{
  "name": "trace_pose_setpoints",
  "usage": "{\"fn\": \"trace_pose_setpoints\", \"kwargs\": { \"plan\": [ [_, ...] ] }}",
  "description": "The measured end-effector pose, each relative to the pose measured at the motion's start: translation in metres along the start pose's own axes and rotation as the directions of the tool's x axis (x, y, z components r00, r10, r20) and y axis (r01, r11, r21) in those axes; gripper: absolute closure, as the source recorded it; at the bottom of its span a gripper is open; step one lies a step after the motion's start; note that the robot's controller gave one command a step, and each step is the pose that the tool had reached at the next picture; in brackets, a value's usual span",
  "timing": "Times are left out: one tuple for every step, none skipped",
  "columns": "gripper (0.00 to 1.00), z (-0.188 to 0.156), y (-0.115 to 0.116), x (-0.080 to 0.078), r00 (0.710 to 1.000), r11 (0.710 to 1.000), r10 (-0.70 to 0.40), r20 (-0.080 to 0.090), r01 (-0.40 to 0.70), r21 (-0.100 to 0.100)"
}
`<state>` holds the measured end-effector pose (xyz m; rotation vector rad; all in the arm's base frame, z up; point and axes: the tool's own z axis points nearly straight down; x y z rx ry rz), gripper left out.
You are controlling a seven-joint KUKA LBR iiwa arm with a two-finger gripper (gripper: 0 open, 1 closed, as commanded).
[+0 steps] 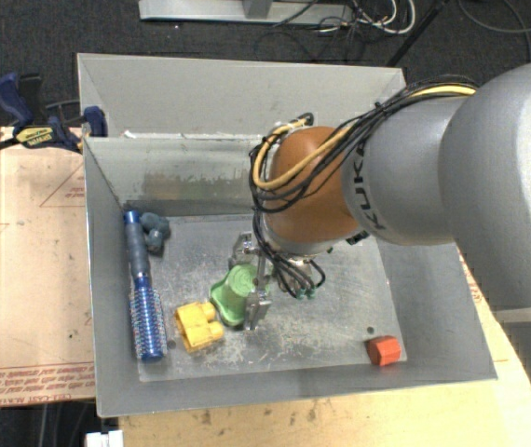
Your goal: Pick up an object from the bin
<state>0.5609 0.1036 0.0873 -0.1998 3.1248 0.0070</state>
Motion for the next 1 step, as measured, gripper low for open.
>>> {"fn": "trace_pose_setpoints", "kwargs": {
  "plan": [
    [1.0, -0.1618, -0.0039, -0.0108, 0.984, 0.984, -0.177, 0.001, 0.177, 0.003]
  ]
}}
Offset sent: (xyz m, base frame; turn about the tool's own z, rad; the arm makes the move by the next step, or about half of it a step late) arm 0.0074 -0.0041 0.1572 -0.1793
